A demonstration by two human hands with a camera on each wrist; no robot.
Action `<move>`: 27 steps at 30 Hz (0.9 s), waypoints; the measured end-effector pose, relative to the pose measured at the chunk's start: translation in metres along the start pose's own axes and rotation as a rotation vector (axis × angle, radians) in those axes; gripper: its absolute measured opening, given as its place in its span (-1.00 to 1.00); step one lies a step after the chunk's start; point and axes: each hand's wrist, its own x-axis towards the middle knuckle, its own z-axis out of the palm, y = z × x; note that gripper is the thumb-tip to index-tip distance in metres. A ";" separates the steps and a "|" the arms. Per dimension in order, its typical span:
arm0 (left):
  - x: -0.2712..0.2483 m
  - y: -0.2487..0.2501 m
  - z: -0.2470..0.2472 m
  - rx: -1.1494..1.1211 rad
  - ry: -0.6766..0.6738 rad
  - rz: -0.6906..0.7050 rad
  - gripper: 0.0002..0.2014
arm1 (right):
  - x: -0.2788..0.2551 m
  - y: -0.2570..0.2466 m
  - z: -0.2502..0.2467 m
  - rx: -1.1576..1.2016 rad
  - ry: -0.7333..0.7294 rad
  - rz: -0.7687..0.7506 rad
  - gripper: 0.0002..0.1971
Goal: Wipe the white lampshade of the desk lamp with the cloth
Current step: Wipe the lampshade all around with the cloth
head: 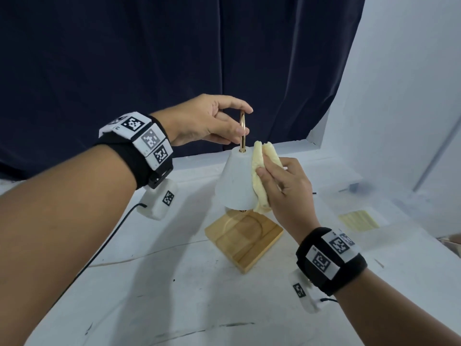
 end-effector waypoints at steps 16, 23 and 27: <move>-0.005 -0.009 0.008 -0.037 0.072 0.088 -0.49 | -0.024 -0.016 0.017 -0.028 -0.048 0.084 -0.27; -0.001 -0.004 0.004 -0.015 0.044 0.063 -0.56 | -0.028 -0.011 0.016 -0.070 -0.062 0.017 -0.49; 0.000 -0.003 0.002 0.001 0.025 0.056 -0.58 | -0.031 -0.008 0.020 -0.118 0.080 -0.162 -0.58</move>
